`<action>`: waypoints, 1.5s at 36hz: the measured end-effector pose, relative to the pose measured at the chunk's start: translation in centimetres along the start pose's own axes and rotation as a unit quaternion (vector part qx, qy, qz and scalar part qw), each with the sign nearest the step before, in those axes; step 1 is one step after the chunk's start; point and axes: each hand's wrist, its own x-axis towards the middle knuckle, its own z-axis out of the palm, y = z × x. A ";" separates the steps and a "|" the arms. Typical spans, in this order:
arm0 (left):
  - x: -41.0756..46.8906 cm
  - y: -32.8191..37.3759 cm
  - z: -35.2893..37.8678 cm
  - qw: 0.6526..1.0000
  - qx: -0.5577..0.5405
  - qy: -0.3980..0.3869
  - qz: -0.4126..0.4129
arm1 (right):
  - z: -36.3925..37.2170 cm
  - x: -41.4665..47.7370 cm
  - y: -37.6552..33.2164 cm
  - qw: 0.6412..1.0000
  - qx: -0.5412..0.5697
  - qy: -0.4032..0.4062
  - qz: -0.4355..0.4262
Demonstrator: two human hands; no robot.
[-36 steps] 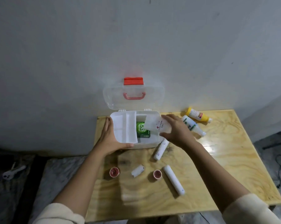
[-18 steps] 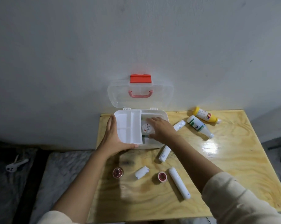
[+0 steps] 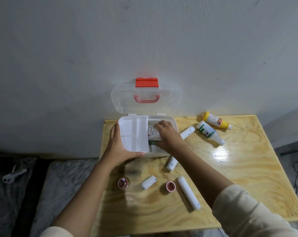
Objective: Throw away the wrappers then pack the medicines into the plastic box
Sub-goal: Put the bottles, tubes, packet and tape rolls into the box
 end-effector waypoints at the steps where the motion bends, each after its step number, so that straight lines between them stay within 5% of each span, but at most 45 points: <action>1: 0.0 0.0 0.0 1.000 0.000 -0.002 -0.003 | 0.2 0.0 0.0 1.000 -0.006 -0.001 -0.003; 11: 0.0 0.0 0.1 1.000 0.002 0.011 -0.003 | 0.3 1.3 0.3 0.994 -0.064 0.079 -0.028; 26: 0.1 -0.3 0.4 1.000 0.005 0.019 0.004 | 0.2 1.5 0.8 0.995 -0.036 0.081 -0.035; 33: 0.0 -0.4 0.4 1.000 -0.013 0.019 0.006 | -0.2 0.2 1.5 0.995 0.050 0.082 -0.017; 37: 0.0 0.1 0.7 0.998 -0.051 0.026 0.038 | -1.9 -1.5 2.7 0.973 0.145 0.179 -0.008; 42: 0.0 -0.1 0.9 0.995 -0.083 0.033 0.035 | -3.7 -3.3 7.7 0.929 0.204 0.292 0.100; 50: 0.1 -0.1 1.1 0.997 -0.037 0.059 0.026 | -0.7 -6.6 15.7 0.906 0.186 0.151 0.350; 54: 0.0 -0.3 1.1 0.998 -0.043 0.049 0.008 | 0.1 -6.8 15.8 0.882 0.213 0.196 0.371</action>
